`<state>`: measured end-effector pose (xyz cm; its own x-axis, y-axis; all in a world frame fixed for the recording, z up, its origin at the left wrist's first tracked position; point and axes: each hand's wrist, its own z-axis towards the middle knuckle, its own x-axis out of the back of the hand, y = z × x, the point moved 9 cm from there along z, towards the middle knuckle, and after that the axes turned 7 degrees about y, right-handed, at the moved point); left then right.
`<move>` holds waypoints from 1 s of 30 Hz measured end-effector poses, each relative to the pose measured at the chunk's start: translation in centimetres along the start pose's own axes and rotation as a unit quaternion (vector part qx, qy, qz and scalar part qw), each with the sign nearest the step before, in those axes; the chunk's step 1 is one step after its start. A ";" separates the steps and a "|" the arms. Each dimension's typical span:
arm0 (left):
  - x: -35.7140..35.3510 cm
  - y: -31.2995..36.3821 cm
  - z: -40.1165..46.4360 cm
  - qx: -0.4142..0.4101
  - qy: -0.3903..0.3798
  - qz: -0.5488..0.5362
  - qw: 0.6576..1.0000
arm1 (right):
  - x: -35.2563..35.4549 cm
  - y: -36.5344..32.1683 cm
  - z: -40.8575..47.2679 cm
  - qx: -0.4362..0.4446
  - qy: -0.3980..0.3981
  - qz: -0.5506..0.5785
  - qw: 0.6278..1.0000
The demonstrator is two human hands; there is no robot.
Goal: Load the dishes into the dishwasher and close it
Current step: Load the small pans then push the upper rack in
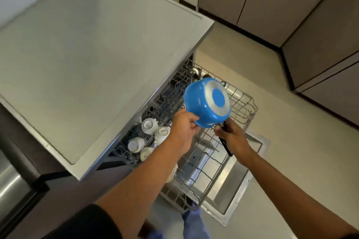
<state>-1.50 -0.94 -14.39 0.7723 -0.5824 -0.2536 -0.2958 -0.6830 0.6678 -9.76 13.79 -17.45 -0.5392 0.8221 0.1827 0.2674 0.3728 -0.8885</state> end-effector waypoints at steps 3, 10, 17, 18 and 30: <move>2.8 -1.1 3.3 0.042 0.058 -0.008 0.997 | -2.1 1.4 2.9 0.016 -0.005 -0.073 0.997; 8.2 -0.9 9.7 0.085 0.152 -0.064 0.983 | -7.1 3.2 10.2 0.040 -0.025 -0.217 0.975; 11.3 0.4 12.9 0.028 0.173 -0.049 0.983 | -11.3 3.2 15.4 0.135 -0.055 -0.297 0.944; 11.5 0.4 13.0 0.023 0.177 -0.032 0.983 | -11.9 3.2 16.0 0.145 -0.063 -0.306 0.939; 12.8 -0.7 13.1 0.047 0.196 0.081 0.976 | -15.2 6.3 20.0 0.069 -0.065 -0.324 0.941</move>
<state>1.21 -13.69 -27.32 0.8615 -0.4853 0.1492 -0.4678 -0.6445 0.6048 -15.86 -4.92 -34.22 -0.6488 0.3785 0.6602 -0.2528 0.7111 -0.6561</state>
